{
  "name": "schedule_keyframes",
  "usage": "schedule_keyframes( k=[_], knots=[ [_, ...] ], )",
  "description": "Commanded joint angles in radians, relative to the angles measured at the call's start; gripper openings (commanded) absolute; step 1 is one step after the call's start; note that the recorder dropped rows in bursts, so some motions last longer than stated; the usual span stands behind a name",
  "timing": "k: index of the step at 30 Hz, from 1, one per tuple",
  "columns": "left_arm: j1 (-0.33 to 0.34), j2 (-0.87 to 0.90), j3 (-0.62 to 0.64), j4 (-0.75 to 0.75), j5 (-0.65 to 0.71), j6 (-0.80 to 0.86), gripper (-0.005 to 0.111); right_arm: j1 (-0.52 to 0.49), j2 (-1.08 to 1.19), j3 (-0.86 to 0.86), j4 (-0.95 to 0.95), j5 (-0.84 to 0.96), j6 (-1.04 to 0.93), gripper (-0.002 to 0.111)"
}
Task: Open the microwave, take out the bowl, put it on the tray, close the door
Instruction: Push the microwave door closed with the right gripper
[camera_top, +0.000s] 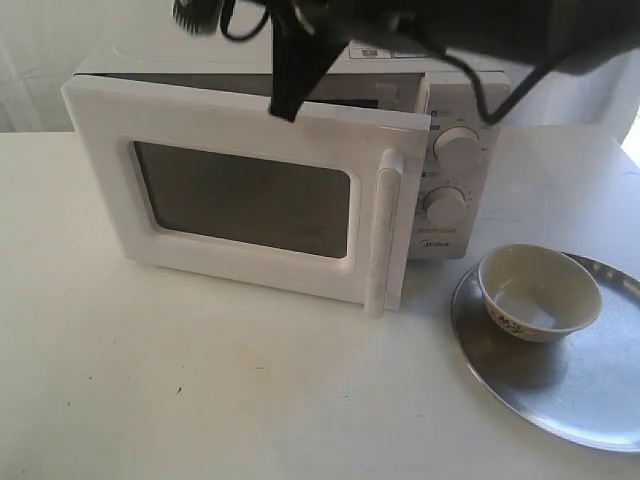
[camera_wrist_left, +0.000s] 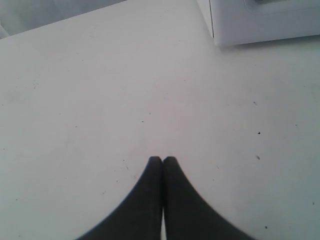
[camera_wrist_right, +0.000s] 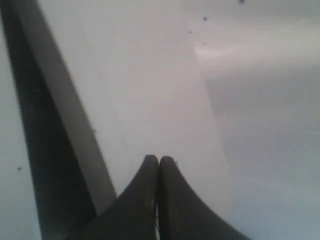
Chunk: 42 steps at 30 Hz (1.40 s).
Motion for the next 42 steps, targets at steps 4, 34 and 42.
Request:
schedule_keyframes(
  k=[4,34,42],
  knots=[
    [-0.006,-0.002,-0.002,-0.008,0.002,-0.003,0.000,-0.002,0.100,0.113,-0.435,-0.033,0.089,0.000],
    [-0.006,-0.002,-0.002,-0.008,0.002,-0.003,0.000,-0.185,0.168,0.118,-0.605,0.263,0.450,0.000],
    [-0.006,-0.002,-0.002,-0.008,0.002,-0.003,0.000,-0.053,-0.264,0.280,-0.302,0.176,0.442,0.000]
  ],
)
